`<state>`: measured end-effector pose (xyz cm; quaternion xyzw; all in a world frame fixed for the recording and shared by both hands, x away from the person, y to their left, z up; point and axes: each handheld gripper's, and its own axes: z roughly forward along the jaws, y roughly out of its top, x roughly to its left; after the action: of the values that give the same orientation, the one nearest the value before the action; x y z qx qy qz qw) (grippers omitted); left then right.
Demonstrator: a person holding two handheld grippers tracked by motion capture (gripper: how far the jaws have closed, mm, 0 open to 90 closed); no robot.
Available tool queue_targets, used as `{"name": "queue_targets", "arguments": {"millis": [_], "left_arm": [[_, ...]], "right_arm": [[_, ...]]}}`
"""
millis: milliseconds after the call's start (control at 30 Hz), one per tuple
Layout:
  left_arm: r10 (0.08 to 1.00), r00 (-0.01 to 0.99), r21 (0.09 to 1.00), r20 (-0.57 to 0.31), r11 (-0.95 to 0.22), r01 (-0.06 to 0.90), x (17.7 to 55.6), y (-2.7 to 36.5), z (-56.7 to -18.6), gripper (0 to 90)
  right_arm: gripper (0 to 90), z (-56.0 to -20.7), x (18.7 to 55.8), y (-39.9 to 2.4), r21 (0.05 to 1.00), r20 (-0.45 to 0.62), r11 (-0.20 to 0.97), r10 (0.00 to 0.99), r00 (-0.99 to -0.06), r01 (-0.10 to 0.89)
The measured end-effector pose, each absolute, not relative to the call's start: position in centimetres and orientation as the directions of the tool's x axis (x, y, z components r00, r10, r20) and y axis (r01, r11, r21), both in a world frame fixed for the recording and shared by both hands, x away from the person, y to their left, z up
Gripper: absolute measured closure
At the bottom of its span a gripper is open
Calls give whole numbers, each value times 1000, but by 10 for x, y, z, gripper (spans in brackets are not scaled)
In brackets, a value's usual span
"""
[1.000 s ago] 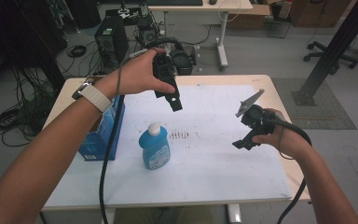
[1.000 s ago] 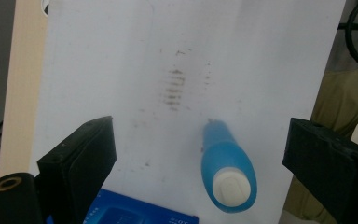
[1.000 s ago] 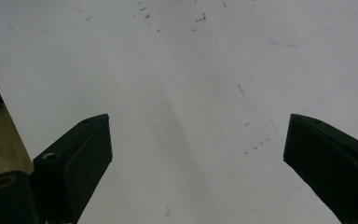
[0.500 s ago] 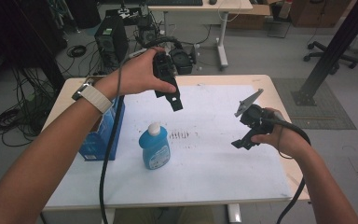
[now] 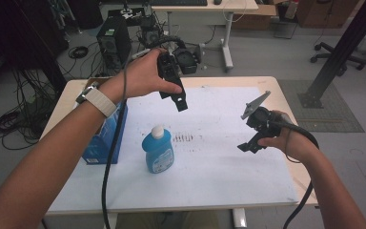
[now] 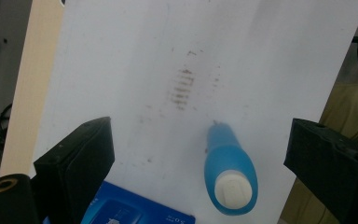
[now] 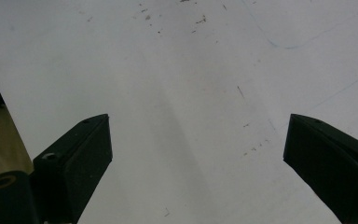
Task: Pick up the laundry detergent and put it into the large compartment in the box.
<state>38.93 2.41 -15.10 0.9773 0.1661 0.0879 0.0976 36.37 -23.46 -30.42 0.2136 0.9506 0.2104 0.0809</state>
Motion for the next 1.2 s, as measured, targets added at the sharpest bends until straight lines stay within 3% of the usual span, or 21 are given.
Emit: {"name": "queue_targets", "arguments": {"millis": [667,1200], "left_arm": [[444,883,212,154,-887,410,385,32,-146,77],[516,848,219,117,-847,485,380,45,-143,80]], "right_arm": [[80,-302,362,-232,435,-73,823,436,-897,365],[80,-300,361,-230,440,-81,822,439,-895,363]]}}
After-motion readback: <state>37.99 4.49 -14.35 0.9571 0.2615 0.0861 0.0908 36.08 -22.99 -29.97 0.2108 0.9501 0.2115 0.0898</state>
